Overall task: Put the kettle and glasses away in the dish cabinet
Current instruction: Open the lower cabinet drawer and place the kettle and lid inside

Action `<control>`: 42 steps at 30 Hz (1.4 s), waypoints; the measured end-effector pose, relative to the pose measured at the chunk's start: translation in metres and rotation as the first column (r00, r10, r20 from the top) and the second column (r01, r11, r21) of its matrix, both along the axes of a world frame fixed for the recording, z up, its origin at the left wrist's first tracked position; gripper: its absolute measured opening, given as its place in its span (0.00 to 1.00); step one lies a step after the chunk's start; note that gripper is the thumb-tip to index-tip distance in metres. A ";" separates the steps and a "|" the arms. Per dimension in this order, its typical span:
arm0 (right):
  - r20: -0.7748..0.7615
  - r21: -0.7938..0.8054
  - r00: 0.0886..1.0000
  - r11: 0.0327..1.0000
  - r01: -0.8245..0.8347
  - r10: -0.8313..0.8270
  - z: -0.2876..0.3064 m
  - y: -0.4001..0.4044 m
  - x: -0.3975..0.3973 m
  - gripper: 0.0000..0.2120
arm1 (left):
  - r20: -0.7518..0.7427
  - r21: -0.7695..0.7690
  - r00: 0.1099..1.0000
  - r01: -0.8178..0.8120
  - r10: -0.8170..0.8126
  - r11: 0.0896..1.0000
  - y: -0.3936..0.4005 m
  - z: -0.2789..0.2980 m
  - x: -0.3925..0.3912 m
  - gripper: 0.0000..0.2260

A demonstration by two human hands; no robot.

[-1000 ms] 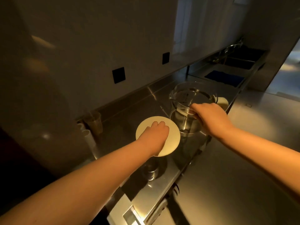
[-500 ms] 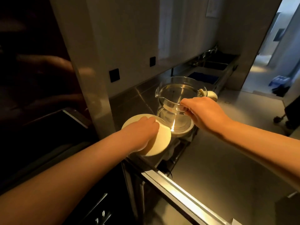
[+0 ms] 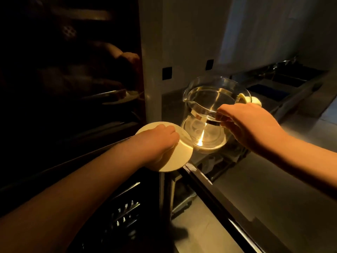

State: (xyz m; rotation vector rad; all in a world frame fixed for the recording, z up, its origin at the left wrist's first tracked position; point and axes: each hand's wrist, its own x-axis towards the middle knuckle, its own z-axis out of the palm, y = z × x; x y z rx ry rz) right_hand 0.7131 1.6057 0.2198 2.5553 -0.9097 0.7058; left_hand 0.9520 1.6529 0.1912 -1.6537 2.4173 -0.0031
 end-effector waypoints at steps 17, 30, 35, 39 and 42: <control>-0.103 0.157 0.961 0.958 -0.240 0.257 -0.025 0.035 0.081 0.11 | -0.076 -0.091 0.905 -0.424 0.418 0.901 0.133 -0.044 0.054 0.25; -0.086 0.276 0.849 0.831 -0.483 0.522 -0.061 0.068 0.131 0.06 | 0.034 -0.008 0.794 -0.607 0.606 0.795 0.182 -0.111 0.100 0.26; -0.050 0.298 0.836 0.807 -0.509 0.546 -0.078 0.070 0.149 0.08 | 0.056 0.036 0.779 -0.627 0.625 0.778 0.178 -0.132 0.126 0.32; -0.076 0.310 0.848 0.820 -0.481 0.525 -0.093 0.069 0.165 0.15 | 0.054 0.043 0.776 -0.630 0.628 0.775 0.165 -0.145 0.146 0.31; -0.089 0.296 0.862 0.840 -0.455 0.498 -0.105 0.068 0.178 0.18 | 0.038 0.050 0.782 -0.623 0.622 0.781 0.157 -0.157 0.161 0.30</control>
